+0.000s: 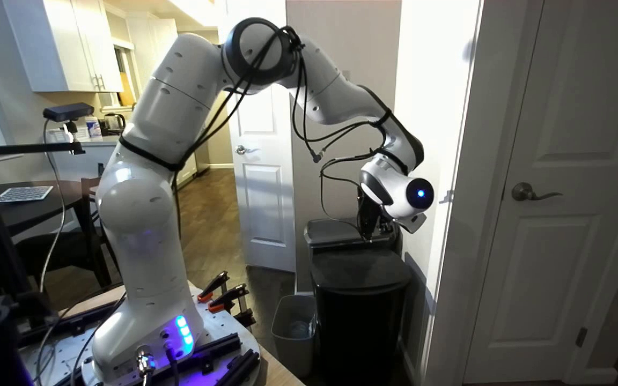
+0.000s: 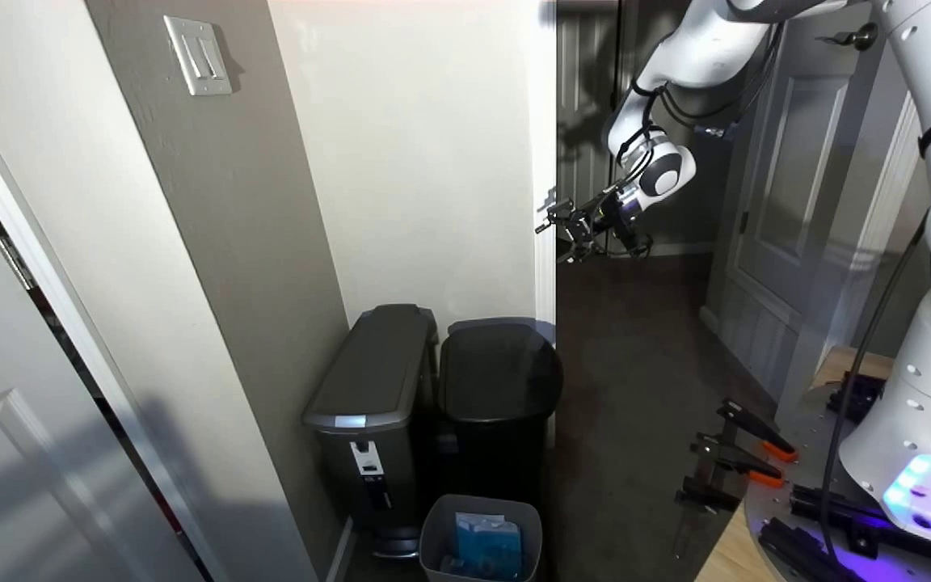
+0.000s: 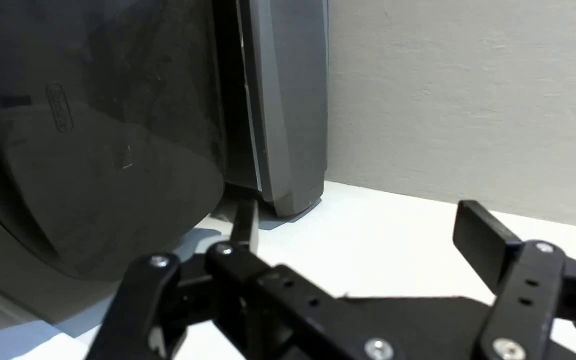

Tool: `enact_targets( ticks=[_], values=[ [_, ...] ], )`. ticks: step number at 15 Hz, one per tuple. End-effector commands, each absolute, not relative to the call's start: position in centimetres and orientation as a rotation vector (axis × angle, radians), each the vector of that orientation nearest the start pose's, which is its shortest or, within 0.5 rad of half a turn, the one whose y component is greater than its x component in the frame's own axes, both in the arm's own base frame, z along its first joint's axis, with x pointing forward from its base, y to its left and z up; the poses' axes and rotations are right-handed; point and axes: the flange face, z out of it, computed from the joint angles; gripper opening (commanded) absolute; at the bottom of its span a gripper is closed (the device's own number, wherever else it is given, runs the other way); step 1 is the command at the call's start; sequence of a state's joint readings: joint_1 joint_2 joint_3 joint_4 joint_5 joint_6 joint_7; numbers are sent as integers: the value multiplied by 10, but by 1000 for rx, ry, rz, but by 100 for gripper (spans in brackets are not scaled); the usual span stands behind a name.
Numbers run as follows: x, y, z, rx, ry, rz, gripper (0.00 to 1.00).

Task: Open the bin on the right

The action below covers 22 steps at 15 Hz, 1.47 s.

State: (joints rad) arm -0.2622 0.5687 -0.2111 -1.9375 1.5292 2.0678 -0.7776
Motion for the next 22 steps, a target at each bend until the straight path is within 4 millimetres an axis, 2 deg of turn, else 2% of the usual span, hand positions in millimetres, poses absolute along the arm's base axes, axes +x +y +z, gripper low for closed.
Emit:
enact_targets(
  ticks=[1,3,5,10,12,15,22],
  values=[
    [576,-240,175,-1884,822,-426,100],
    [573,-238,175,-1930,816,-409,100],
    [574,-242,169,-1924,817,-405,100],
    [576,-243,169,-1921,813,-406,100],
    [568,-238,174,-1932,782,-442,100],
    [581,-244,149,-1934,812,-420,100],
    [587,-247,66,-1925,872,-330,100]
  ],
)
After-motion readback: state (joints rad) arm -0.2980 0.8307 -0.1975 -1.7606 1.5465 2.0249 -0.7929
